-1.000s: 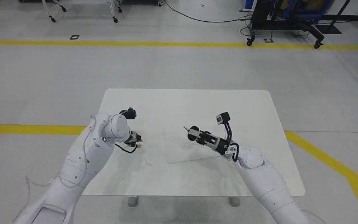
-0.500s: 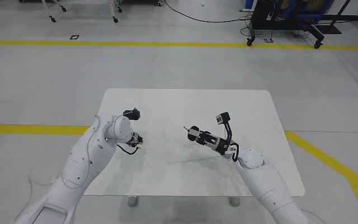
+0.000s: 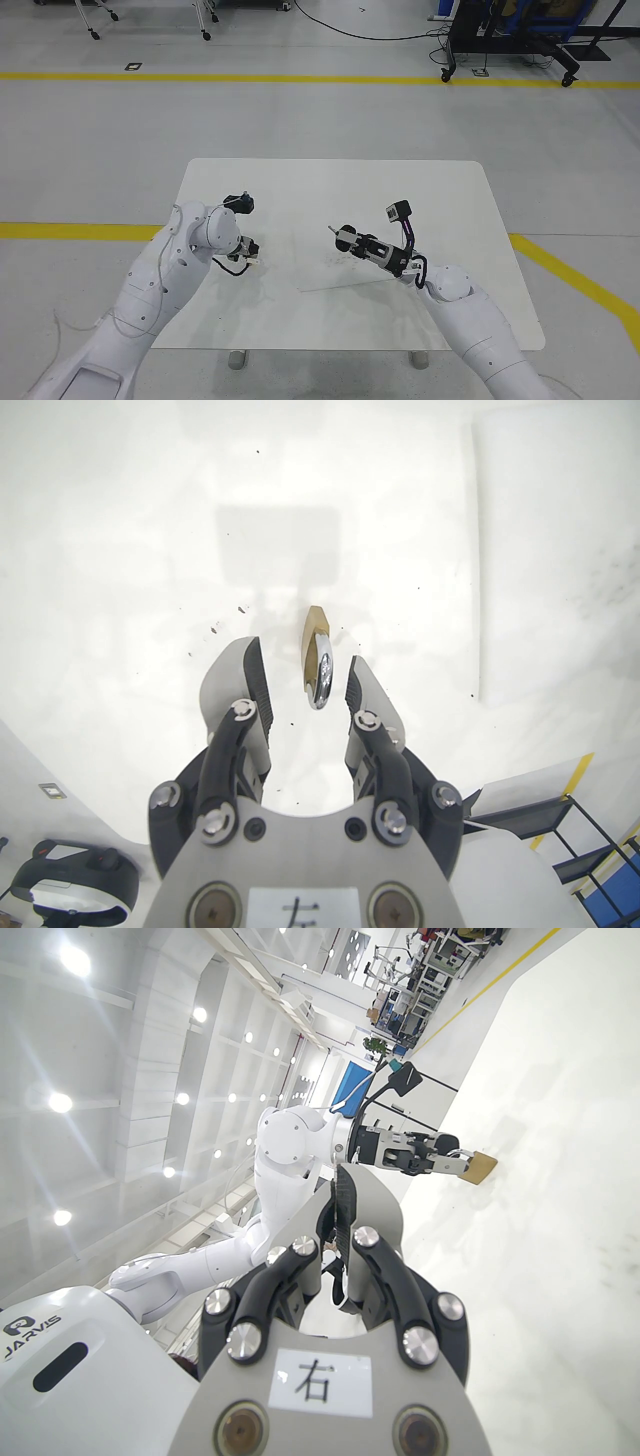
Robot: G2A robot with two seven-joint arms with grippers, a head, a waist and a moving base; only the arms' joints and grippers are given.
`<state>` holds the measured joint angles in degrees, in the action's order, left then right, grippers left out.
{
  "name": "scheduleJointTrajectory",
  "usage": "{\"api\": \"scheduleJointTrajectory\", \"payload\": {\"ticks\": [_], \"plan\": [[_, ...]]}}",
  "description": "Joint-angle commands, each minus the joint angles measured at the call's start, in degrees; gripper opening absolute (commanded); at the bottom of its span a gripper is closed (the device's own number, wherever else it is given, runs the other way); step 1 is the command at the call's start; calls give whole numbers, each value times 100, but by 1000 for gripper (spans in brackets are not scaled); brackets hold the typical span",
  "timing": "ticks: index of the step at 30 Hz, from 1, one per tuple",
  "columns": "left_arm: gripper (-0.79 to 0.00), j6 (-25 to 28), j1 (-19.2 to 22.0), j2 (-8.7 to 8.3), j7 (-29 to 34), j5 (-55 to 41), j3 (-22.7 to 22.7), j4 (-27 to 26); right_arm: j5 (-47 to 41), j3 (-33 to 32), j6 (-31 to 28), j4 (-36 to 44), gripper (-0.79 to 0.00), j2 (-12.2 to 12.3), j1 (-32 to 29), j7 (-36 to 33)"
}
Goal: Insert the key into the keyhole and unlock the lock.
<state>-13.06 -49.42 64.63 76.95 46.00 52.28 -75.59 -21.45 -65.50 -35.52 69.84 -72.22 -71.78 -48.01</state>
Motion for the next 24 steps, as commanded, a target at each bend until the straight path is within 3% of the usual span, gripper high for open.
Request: {"api": "scheduleJointTrajectory", "payload": {"ticks": [1, 2, 5, 8, 24], "plan": [[-606, 9, 3, 9, -49, -14, 1, 18, 0, 0, 0, 0, -785, 0, 0, 0], [-650, 10, 8, 14, -66, -11, -4, 29, 0, 0, 0, 0, -785, 0, 0, 0], [-640, -23, 31, 31, -102, 93, -55, 48, 0, 0, 0, 0, -785, 0, 0, 0], [-785, -60, 48, 50, -144, 121, -77, 44, 0, 0, 0, 0, -785, 0, 0, 0], [-785, 281, -88, 5, 170, 72, 99, 59, 0, 0, 0, 0, -785, 0, 0, 0]]}}
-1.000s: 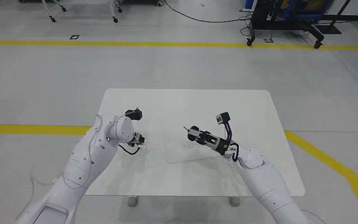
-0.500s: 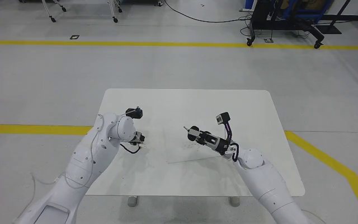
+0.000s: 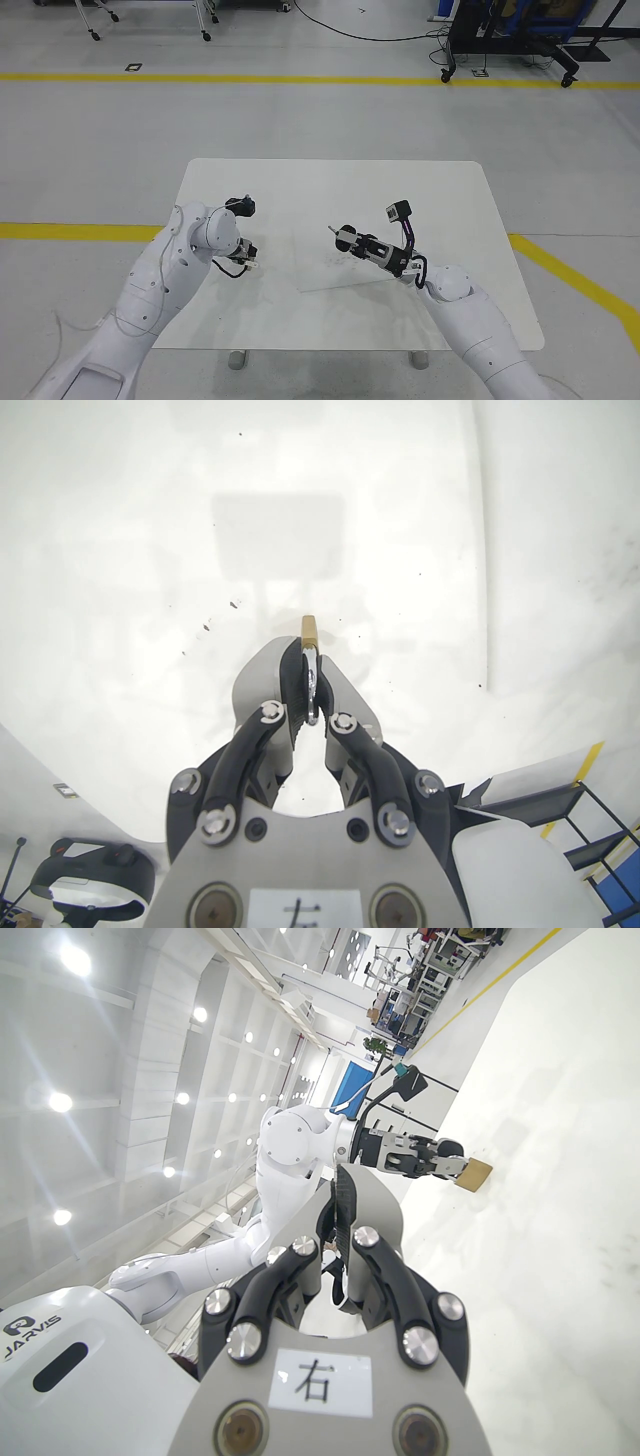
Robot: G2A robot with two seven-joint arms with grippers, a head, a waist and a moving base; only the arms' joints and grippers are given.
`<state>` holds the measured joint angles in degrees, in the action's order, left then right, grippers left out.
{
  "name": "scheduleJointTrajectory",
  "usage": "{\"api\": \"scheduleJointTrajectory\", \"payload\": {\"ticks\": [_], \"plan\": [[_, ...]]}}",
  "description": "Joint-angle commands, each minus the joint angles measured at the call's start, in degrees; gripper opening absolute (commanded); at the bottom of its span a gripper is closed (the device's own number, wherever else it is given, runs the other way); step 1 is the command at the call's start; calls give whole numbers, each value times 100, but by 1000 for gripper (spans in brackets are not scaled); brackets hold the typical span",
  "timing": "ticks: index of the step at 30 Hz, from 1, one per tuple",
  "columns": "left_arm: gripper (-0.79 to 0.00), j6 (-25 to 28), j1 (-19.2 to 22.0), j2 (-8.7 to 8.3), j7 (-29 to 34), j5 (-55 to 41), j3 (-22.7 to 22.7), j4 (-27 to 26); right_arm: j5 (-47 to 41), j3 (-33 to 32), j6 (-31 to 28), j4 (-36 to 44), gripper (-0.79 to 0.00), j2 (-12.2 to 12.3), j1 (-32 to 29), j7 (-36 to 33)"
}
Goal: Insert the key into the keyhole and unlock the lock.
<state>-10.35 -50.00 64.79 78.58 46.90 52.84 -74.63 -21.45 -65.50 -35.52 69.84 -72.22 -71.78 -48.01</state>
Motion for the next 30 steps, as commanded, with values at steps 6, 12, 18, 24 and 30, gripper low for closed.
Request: {"api": "scheduleJointTrajectory", "payload": {"ticks": [6, 12, 18, 24, 30], "plan": [[-785, 57, -151, -69, 104, 134, 158, -201, 0, 0, 0, 0, -785, 0, 0, 0], [-785, 151, -217, -72, 104, 43, 200, -462, 0, 0, 0, 0, -785, 0, 0, 0], [-785, 406, -320, -88, -356, -944, 680, -598, 0, 0, 0, 0, -785, 0, 0, 0], [-785, 962, -505, -75, -1250, -2721, 1357, -384, 0, 0, 0, 0, -785, 0, 0, 0], [-785, 1637, -461, -75, -1262, -3657, 1575, 176, 0, 0, 0, 0, -785, 0, 0, 0]]}}
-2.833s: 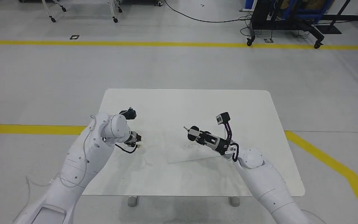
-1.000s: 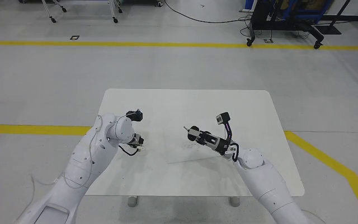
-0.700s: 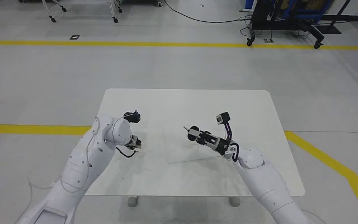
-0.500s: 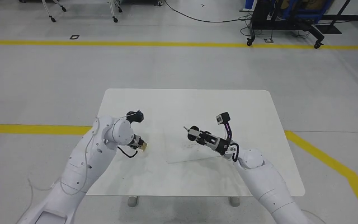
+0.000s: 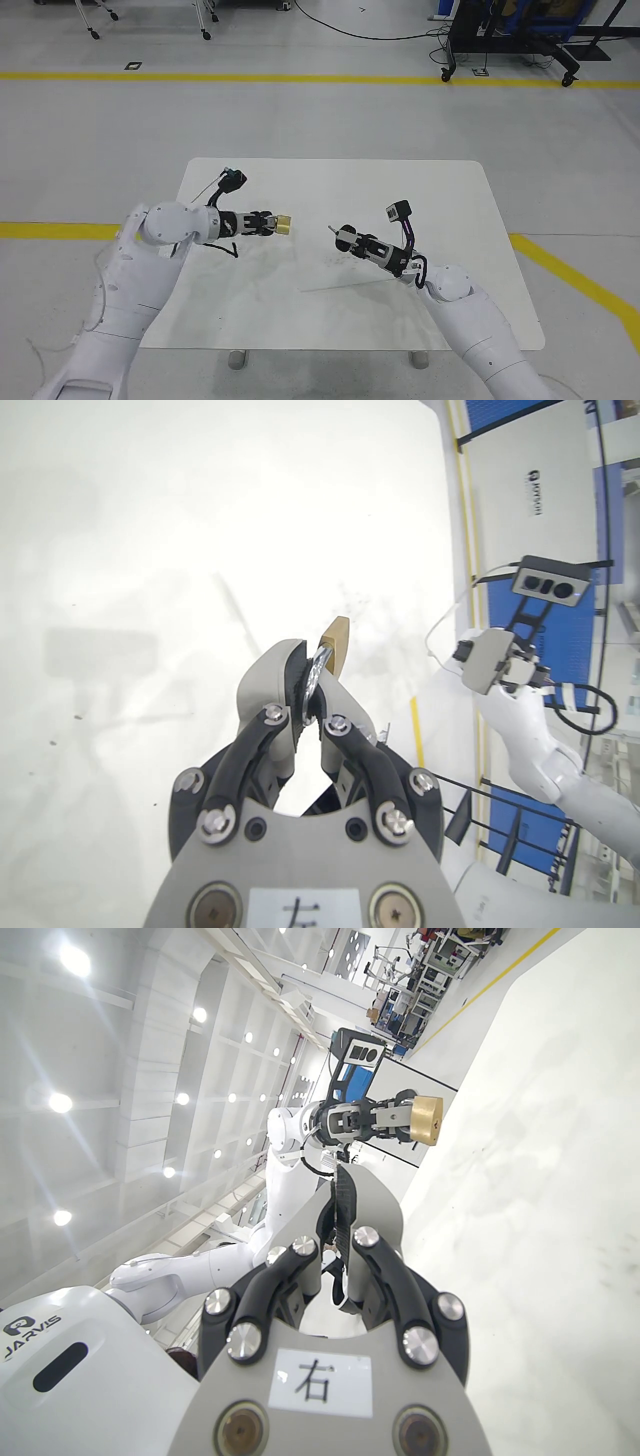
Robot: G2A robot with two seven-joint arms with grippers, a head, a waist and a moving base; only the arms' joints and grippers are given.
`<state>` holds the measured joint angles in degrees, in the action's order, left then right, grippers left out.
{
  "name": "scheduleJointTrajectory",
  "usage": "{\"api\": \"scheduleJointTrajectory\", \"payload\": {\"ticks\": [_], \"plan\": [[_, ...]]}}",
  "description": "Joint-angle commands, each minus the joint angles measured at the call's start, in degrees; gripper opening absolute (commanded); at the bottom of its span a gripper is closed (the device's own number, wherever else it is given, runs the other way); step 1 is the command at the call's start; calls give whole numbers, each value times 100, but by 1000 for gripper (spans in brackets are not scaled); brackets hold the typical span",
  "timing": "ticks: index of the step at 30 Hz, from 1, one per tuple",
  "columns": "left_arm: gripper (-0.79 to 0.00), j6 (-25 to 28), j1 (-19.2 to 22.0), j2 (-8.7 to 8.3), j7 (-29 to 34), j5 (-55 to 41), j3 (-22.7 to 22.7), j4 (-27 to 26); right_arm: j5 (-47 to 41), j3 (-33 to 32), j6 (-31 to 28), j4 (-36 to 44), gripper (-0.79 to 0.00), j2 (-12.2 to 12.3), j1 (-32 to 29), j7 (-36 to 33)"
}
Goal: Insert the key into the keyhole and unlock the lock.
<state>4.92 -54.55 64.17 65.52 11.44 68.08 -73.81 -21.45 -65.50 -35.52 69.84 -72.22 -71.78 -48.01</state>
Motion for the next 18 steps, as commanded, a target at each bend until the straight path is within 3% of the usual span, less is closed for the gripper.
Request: {"api": "scheduleJointTrajectory", "payload": {"ticks": [1, 6, 9, 14, 18], "plan": [[-785, 216, -31, -21, 106, -313, 116, 158, 0, 0, 0, 0, -785, 0, 0, 0], [-785, 819, -161, -22, 619, -1789, 349, 444, -138, 143, 157, 240, -785, -65, 30, 466], [-785, 1066, -171, 29, 1027, -2639, 247, 698, -732, 384, 136, 210, -785, -178, 252, 585], [-785, 1275, 48, 148, 1481, -3438, -93, 1247, -1015, 872, 141, -323, -785, -385, 829, 688], [-785, 1427, 286, 199, 1597, -3485, -276, 1548, -1214, 1155, 39, -826, -785, -540, 1161, 738]]}}
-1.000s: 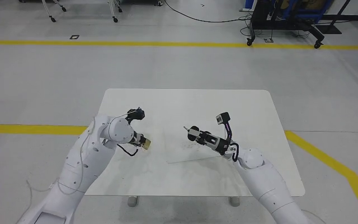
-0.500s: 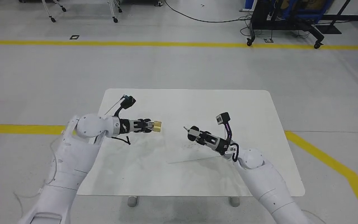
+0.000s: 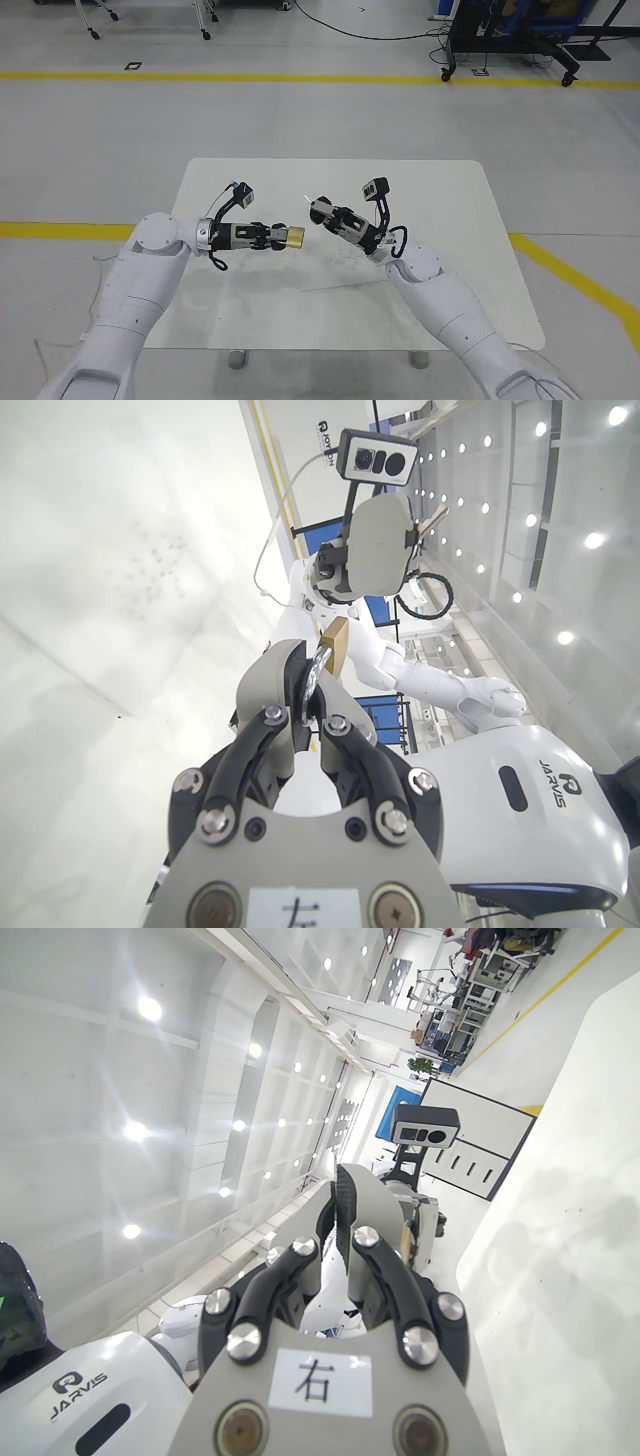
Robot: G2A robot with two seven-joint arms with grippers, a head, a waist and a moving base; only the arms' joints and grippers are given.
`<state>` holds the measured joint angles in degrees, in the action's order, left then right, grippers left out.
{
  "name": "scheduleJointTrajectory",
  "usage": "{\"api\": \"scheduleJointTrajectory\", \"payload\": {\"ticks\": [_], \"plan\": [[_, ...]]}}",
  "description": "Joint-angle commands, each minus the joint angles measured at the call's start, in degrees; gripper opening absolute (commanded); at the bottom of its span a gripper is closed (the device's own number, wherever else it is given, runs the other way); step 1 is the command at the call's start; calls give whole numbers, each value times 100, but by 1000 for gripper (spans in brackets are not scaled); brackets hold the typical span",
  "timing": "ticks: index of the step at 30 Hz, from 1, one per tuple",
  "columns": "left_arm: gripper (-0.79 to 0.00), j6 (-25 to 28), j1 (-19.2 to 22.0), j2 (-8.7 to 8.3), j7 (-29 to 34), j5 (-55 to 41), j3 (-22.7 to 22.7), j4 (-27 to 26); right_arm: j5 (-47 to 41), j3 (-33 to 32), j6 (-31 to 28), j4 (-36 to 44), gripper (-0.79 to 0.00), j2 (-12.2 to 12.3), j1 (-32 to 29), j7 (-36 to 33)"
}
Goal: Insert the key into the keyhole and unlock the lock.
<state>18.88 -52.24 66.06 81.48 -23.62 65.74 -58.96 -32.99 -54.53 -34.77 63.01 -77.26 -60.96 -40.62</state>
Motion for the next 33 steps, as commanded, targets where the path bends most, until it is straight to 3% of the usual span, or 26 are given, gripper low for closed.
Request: {"api": "scheduleJointTrajectory", "payload": {"ticks": [1, 9, 22, 28, 33], "plan": [[-785, 63, 94, 12, -2, 49, -64, 104, -97, 104, -72, -258, -785, -65, 141, -9], [-785, 101, 238, -2, 16, 109, -114, 325, -22, 370, -231, -677, -785, -210, 383, -273], [-785, 23, 488, 44, -228, 299, -371, 358, 26, 272, -415, -533, -785, -179, 251, -917], [-785, 19, 490, 26, -218, 356, -402, 213, -51, -15, -563, -622, -785, -157, 284, -522], [-785, 22, 431, 23, -283, 464, -483, 60, 807, 208, -457, -819, -785, -251, 457, 232]]}}
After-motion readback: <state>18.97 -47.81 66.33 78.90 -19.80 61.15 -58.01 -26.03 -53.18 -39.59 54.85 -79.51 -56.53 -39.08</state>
